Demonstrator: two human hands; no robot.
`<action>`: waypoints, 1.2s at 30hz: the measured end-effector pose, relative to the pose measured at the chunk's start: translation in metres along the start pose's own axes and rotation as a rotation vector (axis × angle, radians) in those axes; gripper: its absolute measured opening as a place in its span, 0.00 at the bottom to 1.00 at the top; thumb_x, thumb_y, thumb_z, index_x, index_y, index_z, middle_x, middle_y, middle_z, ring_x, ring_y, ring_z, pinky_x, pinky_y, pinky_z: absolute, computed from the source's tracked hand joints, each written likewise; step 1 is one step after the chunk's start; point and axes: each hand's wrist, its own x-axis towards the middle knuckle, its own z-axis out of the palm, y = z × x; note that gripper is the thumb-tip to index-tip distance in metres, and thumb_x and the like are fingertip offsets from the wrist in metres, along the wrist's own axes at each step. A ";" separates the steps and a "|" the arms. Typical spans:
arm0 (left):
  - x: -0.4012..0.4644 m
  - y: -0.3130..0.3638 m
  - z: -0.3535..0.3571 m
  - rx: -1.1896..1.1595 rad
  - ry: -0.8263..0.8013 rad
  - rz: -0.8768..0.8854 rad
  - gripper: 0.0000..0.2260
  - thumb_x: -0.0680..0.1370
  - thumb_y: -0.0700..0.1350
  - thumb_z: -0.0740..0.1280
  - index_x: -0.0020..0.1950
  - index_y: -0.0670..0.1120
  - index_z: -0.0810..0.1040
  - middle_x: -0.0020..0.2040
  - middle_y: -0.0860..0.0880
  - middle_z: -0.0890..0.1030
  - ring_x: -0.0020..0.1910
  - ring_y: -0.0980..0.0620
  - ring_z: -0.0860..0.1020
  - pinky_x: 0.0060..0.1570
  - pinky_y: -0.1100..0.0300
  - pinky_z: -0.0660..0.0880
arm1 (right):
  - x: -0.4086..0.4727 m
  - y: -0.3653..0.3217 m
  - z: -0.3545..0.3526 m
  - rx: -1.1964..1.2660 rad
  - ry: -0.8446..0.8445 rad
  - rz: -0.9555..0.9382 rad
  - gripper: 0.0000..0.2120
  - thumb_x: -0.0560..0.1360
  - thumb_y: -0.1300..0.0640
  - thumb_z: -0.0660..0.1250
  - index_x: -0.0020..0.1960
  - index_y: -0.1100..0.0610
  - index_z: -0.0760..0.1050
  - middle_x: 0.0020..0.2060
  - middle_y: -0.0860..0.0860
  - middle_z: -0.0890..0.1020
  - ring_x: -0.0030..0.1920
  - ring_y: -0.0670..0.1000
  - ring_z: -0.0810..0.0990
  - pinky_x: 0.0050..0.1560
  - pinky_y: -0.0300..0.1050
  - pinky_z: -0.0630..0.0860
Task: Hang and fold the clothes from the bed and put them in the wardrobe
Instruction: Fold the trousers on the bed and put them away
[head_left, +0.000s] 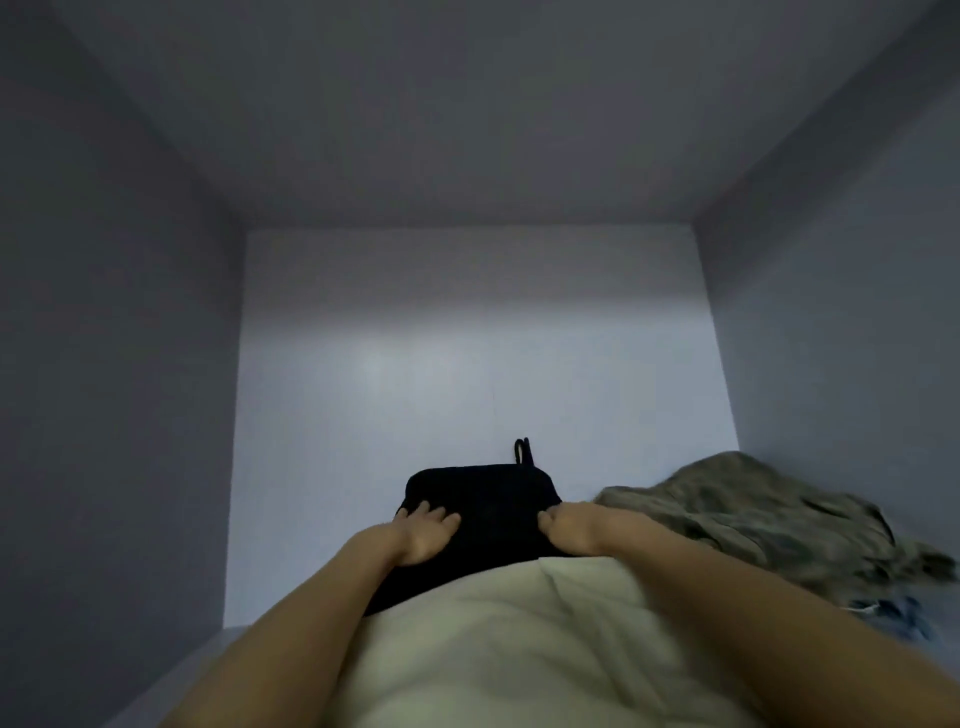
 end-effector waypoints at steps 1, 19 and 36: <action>-0.003 -0.002 -0.004 -0.004 -0.027 -0.043 0.23 0.84 0.52 0.42 0.78 0.46 0.45 0.78 0.44 0.45 0.77 0.44 0.44 0.75 0.48 0.43 | -0.003 0.004 -0.002 0.025 -0.008 0.016 0.23 0.83 0.52 0.43 0.74 0.61 0.59 0.73 0.58 0.63 0.72 0.56 0.63 0.69 0.46 0.58; -0.321 0.008 -0.025 0.184 0.708 -0.349 0.23 0.79 0.50 0.61 0.74 0.50 0.64 0.71 0.44 0.66 0.68 0.41 0.68 0.65 0.49 0.68 | -0.196 -0.089 -0.011 0.452 0.457 -0.717 0.15 0.79 0.57 0.54 0.59 0.57 0.76 0.59 0.52 0.79 0.60 0.55 0.75 0.61 0.51 0.71; -0.890 0.005 0.230 -0.254 0.760 -0.906 0.11 0.79 0.45 0.64 0.61 0.48 0.77 0.58 0.52 0.78 0.54 0.54 0.78 0.54 0.63 0.72 | -0.629 -0.302 0.283 0.778 -0.860 -1.173 0.11 0.80 0.60 0.58 0.45 0.49 0.76 0.39 0.46 0.82 0.41 0.46 0.80 0.52 0.46 0.76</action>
